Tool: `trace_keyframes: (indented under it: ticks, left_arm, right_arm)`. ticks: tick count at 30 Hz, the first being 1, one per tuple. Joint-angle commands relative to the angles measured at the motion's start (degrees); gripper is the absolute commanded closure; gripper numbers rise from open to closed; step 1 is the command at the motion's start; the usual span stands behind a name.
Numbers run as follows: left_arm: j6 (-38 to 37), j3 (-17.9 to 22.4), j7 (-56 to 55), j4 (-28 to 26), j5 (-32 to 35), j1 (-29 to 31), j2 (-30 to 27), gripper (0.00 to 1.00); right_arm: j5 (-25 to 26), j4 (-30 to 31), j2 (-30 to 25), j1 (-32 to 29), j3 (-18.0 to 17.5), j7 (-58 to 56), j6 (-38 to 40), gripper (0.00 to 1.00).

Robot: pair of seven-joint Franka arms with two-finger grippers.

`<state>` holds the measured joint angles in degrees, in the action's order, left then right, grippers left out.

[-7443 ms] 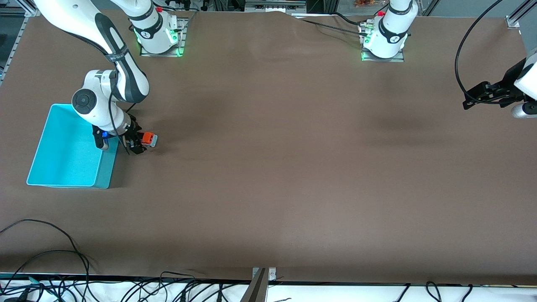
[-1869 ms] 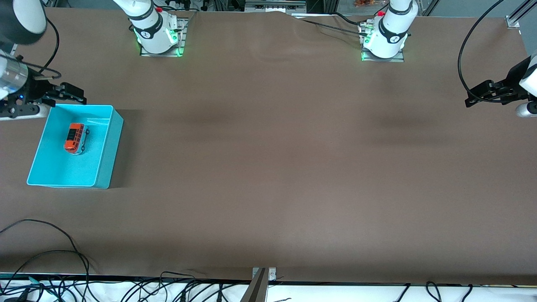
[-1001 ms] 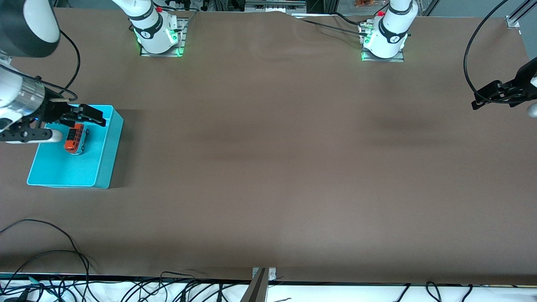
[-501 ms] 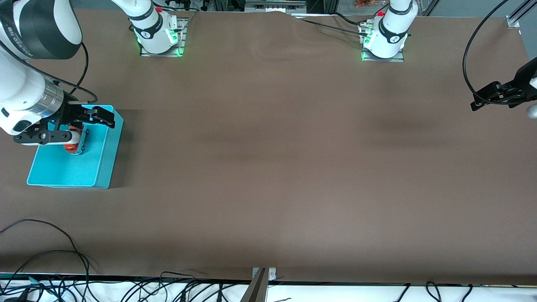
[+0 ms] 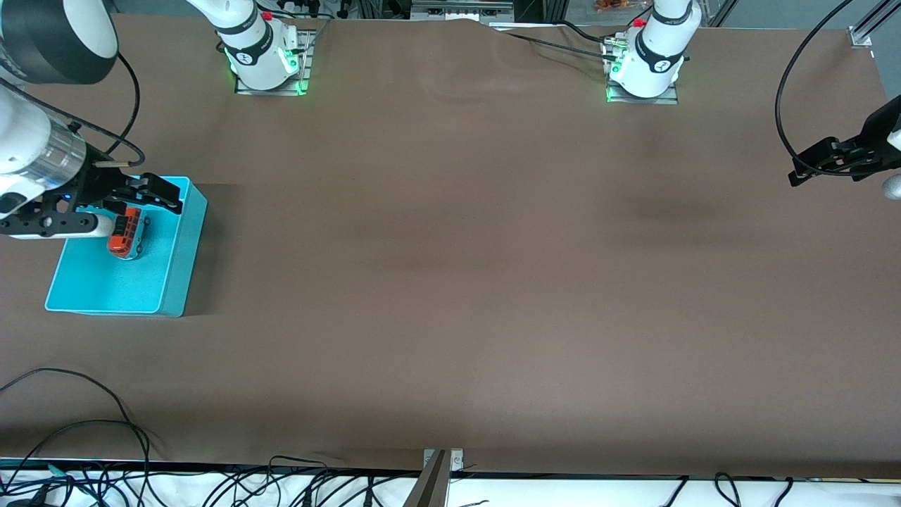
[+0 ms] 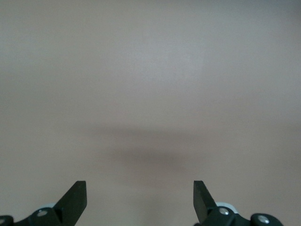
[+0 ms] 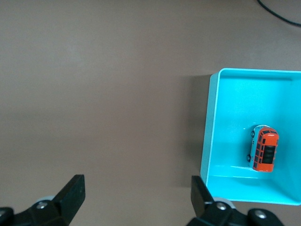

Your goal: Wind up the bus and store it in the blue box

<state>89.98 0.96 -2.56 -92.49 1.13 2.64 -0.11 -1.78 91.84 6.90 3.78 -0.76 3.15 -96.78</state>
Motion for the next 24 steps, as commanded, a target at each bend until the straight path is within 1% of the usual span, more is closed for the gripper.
trace_keyframes:
  ticks: [1, 24]
  left_arm:
    - [-1.21, -0.08, -0.87, 2.14, -0.60, 0.00, 1.07, 0.00]
    - [-1.21, 0.01, -0.78, 2.14, -0.60, 0.35, 1.07, 0.00]
  right_arm:
    - [-0.95, -1.66, 0.31, 0.35, 0.50, -0.25, 1.94, 0.00]
    - [-0.86, -1.57, 0.22, 0.35, 0.50, -0.16, 2.56, 0.00]
